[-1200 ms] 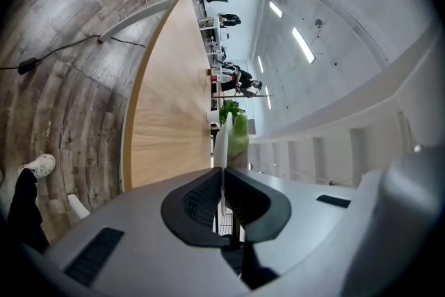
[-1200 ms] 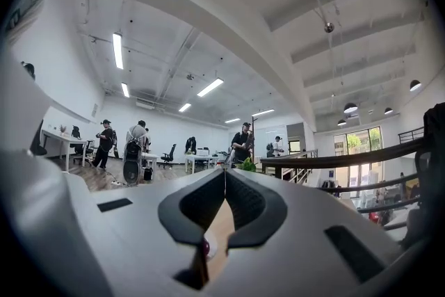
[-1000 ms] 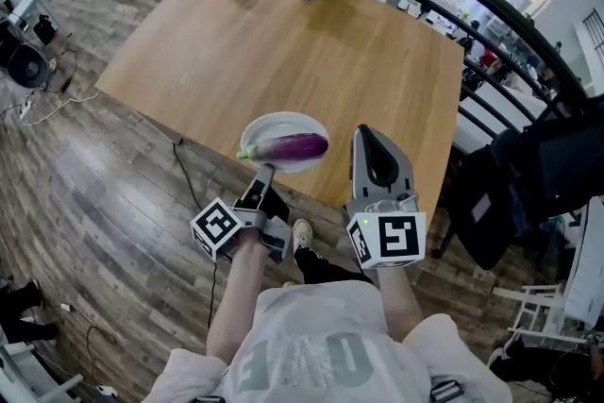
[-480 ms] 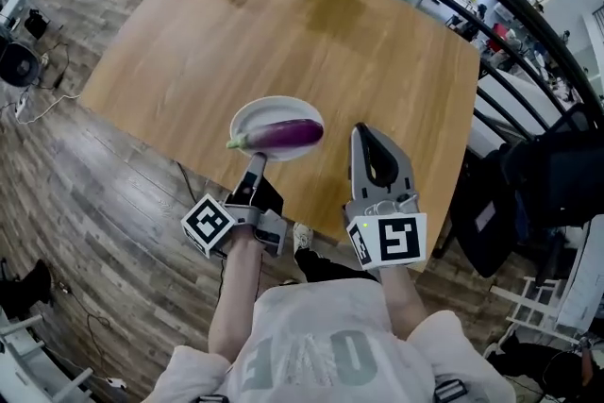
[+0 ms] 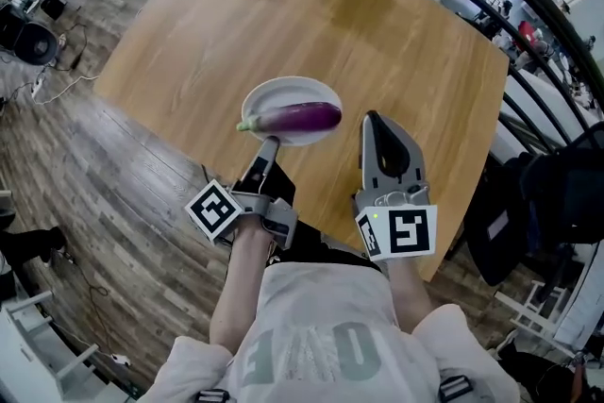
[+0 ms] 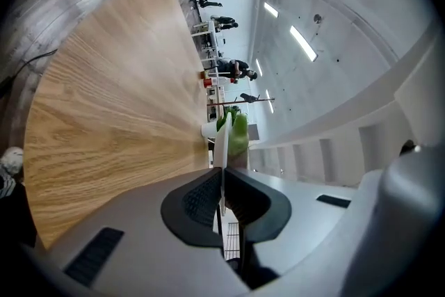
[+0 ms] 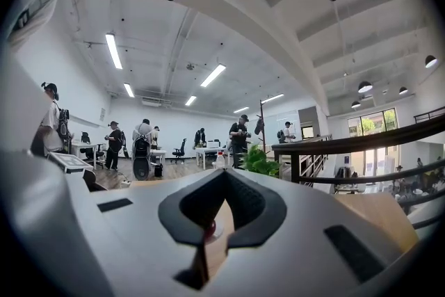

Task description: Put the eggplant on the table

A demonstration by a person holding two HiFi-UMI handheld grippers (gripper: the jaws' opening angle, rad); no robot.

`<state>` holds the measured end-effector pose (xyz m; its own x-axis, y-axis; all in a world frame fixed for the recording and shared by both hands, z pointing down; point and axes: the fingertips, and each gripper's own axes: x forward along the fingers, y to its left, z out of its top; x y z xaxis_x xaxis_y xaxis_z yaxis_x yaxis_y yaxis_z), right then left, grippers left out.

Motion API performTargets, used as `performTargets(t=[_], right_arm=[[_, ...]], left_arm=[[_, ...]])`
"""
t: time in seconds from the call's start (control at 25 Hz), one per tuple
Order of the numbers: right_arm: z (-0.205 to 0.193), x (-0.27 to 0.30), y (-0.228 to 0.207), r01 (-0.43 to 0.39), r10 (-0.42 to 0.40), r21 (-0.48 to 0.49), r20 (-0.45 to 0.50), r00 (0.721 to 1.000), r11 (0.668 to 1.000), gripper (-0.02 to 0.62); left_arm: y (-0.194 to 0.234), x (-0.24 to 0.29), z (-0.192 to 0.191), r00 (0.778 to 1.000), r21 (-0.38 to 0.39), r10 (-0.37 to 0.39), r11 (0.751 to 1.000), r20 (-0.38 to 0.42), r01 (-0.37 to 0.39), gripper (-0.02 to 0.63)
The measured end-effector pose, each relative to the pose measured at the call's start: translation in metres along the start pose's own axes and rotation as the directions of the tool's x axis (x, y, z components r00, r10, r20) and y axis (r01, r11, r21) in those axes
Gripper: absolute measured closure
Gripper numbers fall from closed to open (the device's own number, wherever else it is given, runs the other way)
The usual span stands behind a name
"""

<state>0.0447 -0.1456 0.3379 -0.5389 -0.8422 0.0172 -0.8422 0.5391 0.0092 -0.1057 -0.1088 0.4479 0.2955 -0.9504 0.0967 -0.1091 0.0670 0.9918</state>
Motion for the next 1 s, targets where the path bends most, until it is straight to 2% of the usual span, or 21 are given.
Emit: performTargets(t=[0.16, 0.36, 0.52, 0.64, 1.0], right_arm=[[0.003, 0.005, 0.004, -0.013, 0.013, -0.013, -0.007, 1.0, 1.0, 0.577], [0.011, 0.008, 0.008, 0.001, -0.001, -0.013, 0.01, 1.0, 1.0, 0.577], [0.009, 0.013, 0.012, -0.004, 0.004, -0.003, -0.013, 1.0, 1.0, 0.577], [0.007, 0.014, 0.013, -0.024, 0.023, -0.002, -0.026, 0.999, 1.0, 0.577], [0.0, 0.007, 0.008, 0.003, -0.004, -0.02, -0.063, 0.998, 1.0, 0.577]], left_arm=[[-0.005, 0.002, 0.01, 1.0, -0.005, 0.013, 1.0, -0.005, -0.013, 0.588], [-0.018, 0.01, 0.016, 0.999, 0.017, -0.009, 1.0, -0.045, 0.01, 0.588], [-0.023, 0.018, 0.018, 0.998, 0.018, -0.014, 1.0, -0.067, 0.015, 0.588], [-0.021, 0.023, 0.019, 0.997, 0.015, -0.015, 1.0, -0.071, 0.016, 0.588], [0.0, 0.038, 0.019, 0.996, 0.012, -0.01, 1.0, -0.086, 0.011, 0.588]])
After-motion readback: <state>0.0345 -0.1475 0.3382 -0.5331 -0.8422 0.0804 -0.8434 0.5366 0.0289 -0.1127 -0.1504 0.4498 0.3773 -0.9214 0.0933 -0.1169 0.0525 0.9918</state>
